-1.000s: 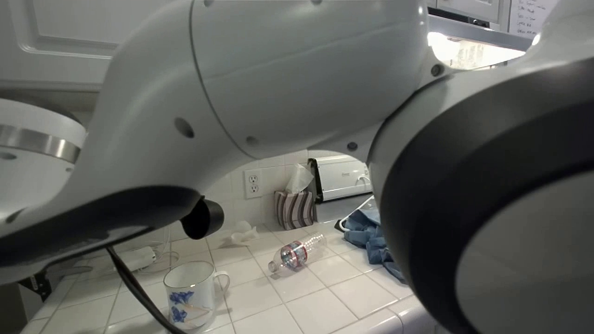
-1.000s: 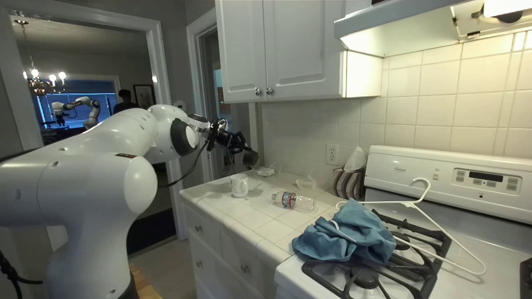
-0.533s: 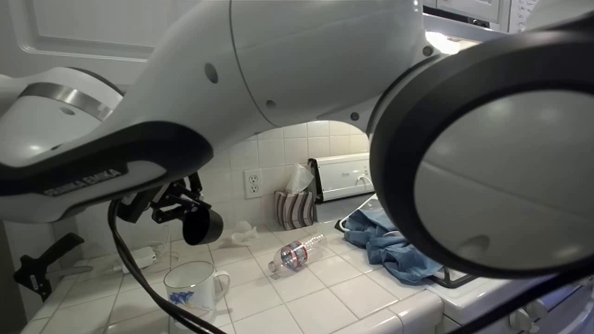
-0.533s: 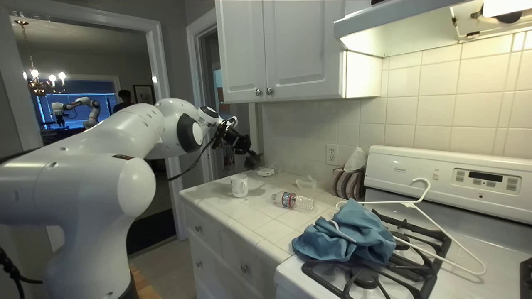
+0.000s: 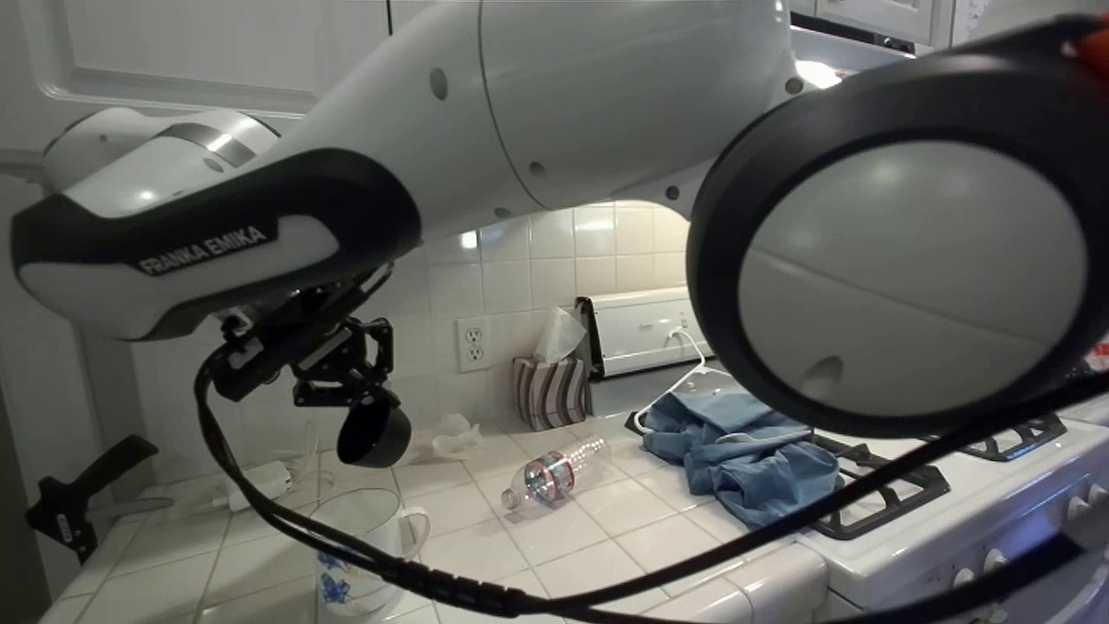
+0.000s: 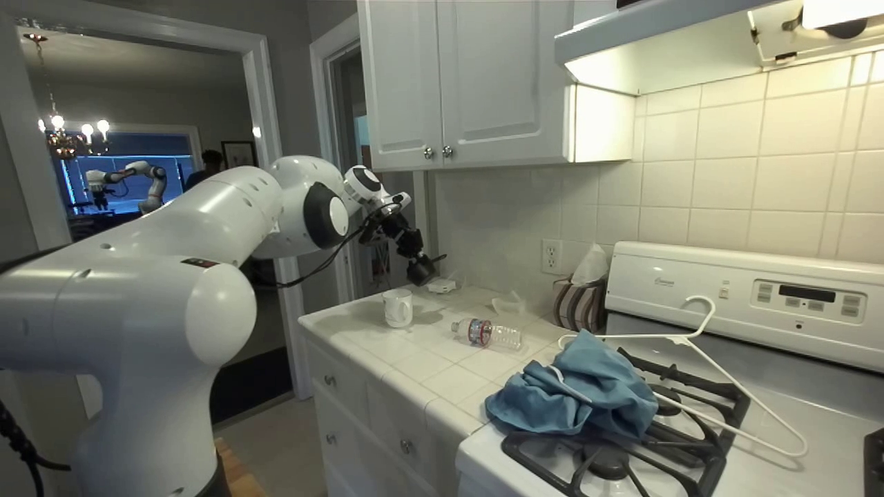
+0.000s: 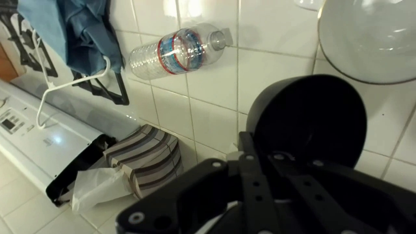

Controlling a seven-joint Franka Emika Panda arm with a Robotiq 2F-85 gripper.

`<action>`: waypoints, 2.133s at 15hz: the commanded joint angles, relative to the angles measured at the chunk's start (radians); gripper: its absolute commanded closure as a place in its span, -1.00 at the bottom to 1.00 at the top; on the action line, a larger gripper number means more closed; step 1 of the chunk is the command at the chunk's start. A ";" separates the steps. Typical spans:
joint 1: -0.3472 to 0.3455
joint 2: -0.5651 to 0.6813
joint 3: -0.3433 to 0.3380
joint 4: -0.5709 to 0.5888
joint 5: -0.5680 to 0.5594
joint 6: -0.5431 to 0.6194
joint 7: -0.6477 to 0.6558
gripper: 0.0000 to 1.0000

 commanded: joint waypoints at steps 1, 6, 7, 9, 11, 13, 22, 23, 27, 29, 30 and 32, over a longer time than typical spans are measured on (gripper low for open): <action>-0.023 -0.015 -0.004 0.000 0.102 0.040 0.140 0.99; -0.052 -0.013 0.001 0.000 0.150 0.170 0.226 0.99; -0.057 -0.011 0.000 0.000 0.148 0.211 0.205 0.99; -0.068 -0.009 0.002 0.000 0.151 0.281 0.198 0.99; -0.081 -0.008 0.009 0.000 0.164 0.338 0.200 0.99; -0.100 -0.005 0.026 0.000 0.197 0.396 0.211 0.99; -0.183 0.032 0.091 -0.001 0.338 0.598 0.231 0.99; -0.165 0.021 0.061 -0.001 0.309 0.552 0.221 0.99; -0.168 0.025 0.057 -0.001 0.310 0.557 0.219 0.96; -0.167 0.025 0.057 -0.001 0.310 0.557 0.219 0.96; -0.166 0.025 0.057 -0.001 0.310 0.557 0.219 0.96; -0.162 0.029 0.053 -0.001 0.305 0.548 0.216 0.99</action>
